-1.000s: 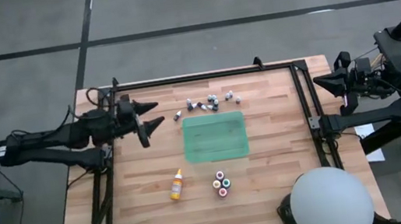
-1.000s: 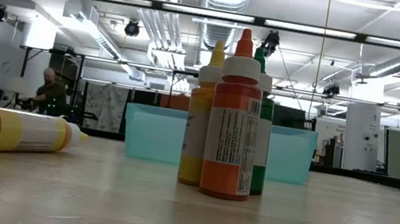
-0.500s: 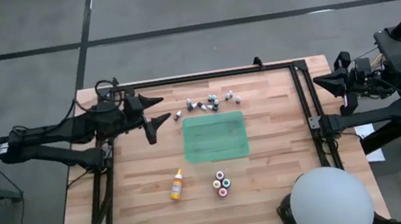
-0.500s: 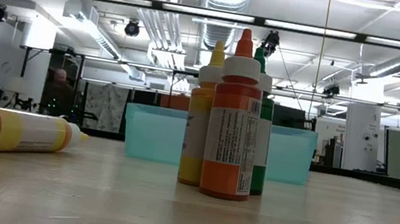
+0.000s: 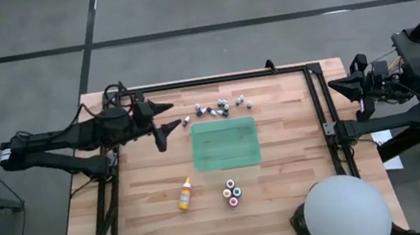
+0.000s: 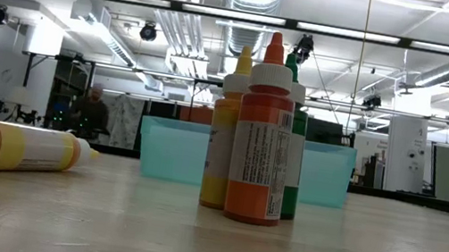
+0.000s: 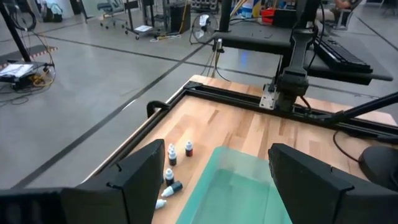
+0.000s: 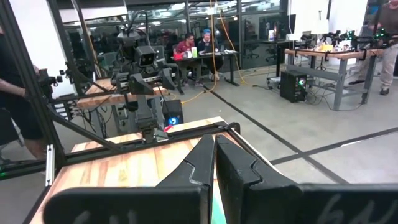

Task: Pick & Place food coloring
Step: Put the black food coloring bottle into the green container

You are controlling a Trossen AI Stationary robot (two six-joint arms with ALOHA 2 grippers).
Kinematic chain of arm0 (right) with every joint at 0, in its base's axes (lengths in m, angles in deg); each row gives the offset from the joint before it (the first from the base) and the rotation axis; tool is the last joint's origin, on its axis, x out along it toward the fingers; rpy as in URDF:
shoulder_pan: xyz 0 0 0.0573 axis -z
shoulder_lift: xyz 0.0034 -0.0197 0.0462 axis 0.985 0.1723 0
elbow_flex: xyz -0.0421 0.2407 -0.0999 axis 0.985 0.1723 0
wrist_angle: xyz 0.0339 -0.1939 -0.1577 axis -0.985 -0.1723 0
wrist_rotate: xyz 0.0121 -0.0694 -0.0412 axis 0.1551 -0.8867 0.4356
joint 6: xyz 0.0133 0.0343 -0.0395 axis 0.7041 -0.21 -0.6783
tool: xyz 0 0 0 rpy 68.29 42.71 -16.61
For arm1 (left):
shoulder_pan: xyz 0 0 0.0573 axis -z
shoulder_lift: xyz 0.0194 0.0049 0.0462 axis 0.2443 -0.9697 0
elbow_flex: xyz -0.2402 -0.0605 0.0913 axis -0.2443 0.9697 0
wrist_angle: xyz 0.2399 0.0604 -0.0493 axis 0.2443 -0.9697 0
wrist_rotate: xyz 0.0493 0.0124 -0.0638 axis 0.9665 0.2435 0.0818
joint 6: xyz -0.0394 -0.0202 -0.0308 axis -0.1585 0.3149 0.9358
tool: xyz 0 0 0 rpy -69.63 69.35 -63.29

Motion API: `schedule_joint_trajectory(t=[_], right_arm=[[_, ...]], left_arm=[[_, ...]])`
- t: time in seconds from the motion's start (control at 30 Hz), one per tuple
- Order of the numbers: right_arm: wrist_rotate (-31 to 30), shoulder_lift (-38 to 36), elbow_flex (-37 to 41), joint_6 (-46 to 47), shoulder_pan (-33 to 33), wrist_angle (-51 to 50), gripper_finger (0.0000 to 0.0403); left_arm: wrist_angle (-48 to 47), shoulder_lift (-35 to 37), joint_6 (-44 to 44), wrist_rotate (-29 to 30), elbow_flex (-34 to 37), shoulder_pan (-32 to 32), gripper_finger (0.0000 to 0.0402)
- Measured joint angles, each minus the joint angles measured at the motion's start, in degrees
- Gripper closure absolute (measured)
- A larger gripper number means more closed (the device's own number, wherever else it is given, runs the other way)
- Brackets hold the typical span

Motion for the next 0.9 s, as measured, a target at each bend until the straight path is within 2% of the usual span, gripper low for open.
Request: schedule_joint_trajectory(t=[0.4, 0.9], right_arm=[[0.0, -0.01, 0.0, -0.15, 0.0, 0.01, 0.0394], [0.0, 0.0, 0.0, -0.06, 0.0, 0.01, 0.0394]], left_arm=[[-0.89, -0.14, 0.9, -0.13, -0.19, -1.16, 0.0142], [-20.07, -5.08, -0.23, -0.56, -11.81, -10.41, 0.0142]])
